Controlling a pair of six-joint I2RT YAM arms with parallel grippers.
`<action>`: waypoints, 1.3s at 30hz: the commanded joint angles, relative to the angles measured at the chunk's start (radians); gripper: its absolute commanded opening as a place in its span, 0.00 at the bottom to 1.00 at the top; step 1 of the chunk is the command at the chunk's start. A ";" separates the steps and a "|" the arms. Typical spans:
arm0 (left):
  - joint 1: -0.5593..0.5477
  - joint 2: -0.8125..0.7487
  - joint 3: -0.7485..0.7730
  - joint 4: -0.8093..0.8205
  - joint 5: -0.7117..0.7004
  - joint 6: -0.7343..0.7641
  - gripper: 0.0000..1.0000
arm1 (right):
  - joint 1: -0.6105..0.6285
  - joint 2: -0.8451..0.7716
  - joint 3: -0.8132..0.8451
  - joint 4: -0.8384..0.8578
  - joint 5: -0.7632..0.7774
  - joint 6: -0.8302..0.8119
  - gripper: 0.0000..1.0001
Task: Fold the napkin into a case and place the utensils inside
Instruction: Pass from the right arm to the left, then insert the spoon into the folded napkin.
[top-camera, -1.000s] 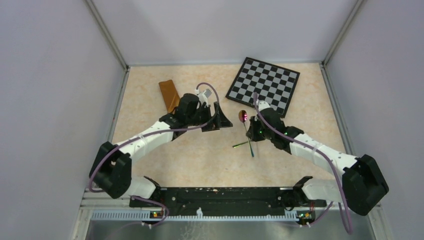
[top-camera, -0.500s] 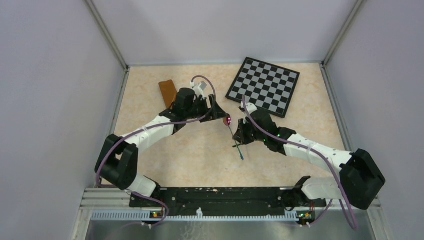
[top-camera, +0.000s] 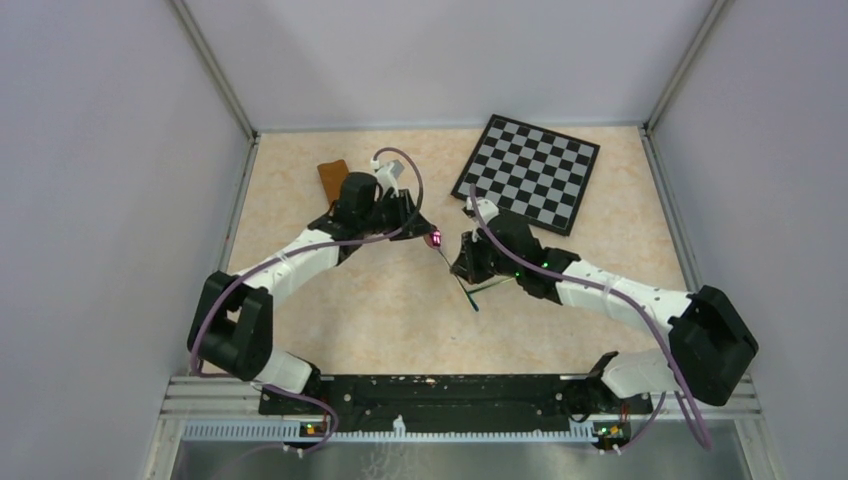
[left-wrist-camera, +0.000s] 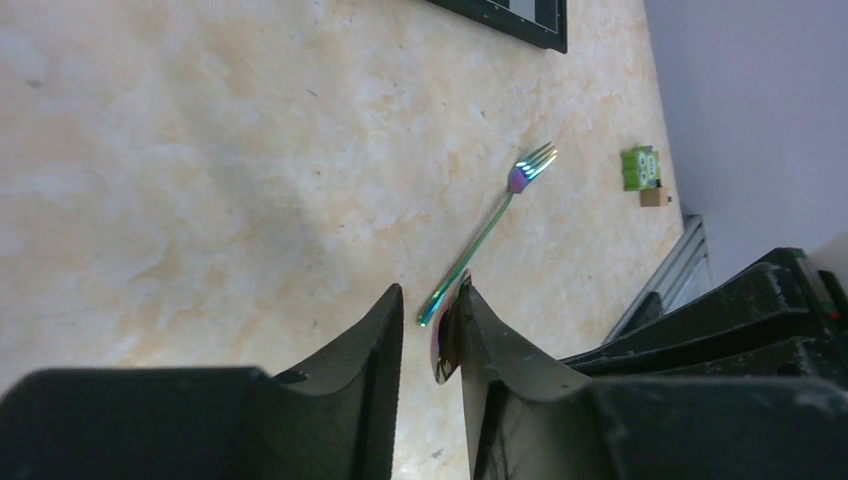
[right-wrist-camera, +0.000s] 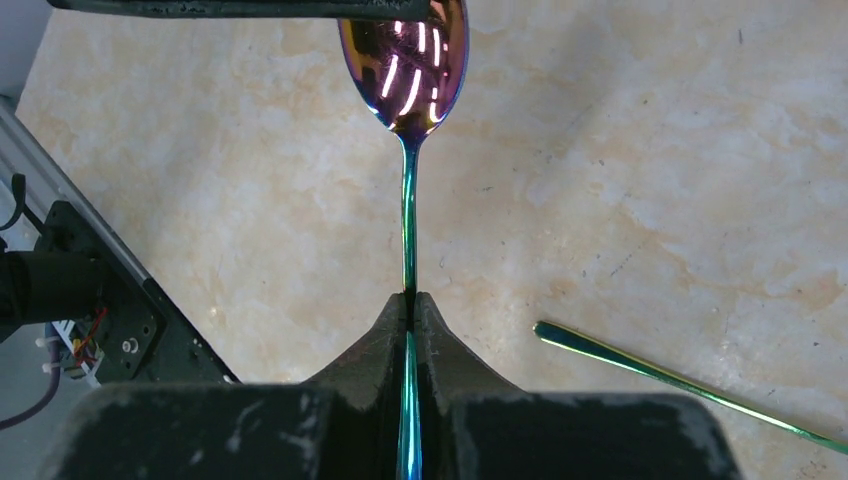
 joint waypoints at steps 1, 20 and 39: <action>0.045 -0.084 0.010 0.018 0.037 0.114 0.27 | 0.029 0.028 0.075 0.060 -0.008 -0.025 0.00; 0.624 0.098 0.291 0.234 0.362 0.856 0.00 | 0.008 0.230 0.221 -0.070 -0.197 -0.036 0.29; 0.851 0.757 0.929 0.293 0.711 0.746 0.00 | -0.075 0.428 0.197 0.000 -0.367 -0.005 0.25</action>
